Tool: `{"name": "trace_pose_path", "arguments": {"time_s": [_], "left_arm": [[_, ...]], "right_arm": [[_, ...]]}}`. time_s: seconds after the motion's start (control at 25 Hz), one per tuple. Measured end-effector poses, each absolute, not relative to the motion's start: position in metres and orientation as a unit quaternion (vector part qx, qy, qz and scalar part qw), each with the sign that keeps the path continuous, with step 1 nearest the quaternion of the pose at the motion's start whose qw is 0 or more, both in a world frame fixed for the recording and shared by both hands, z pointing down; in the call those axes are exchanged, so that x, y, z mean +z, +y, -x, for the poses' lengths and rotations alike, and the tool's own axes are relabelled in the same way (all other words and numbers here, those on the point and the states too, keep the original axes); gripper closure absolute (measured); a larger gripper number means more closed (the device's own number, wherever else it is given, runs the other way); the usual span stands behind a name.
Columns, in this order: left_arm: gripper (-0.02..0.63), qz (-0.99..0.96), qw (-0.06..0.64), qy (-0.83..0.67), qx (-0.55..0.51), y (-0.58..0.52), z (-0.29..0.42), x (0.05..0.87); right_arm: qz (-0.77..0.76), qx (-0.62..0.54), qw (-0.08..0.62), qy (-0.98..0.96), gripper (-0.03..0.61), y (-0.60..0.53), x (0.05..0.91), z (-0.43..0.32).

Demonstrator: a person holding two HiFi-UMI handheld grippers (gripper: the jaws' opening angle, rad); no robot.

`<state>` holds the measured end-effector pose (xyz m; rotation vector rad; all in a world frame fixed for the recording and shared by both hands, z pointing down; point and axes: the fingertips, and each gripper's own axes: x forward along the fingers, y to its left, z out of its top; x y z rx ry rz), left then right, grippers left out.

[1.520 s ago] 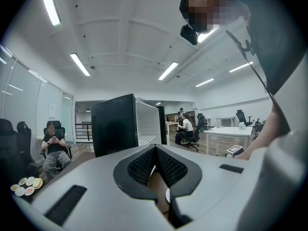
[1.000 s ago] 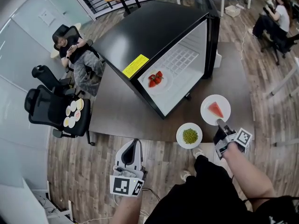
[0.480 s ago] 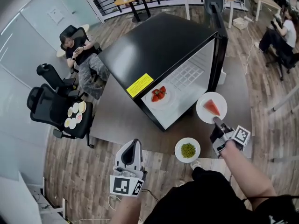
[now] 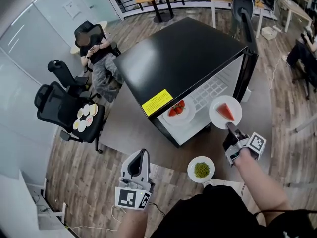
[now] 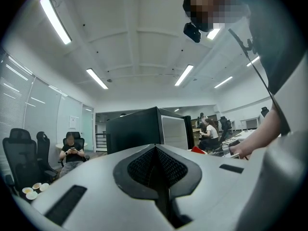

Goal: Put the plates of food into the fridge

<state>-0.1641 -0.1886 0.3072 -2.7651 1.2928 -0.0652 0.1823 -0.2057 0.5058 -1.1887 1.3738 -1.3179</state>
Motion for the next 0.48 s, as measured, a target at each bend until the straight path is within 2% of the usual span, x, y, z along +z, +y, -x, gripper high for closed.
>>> {"name": "trace_pose_path", "arguments": {"time_s": [0.48], "left_arm": [[0.609,0.882,0.038,0.469,-0.029,-0.199,0.181,0.309]], "right_arm": [[0.466,-0.545,0.406,0.566,0.560,-0.262,0.500,-0.180]]}}
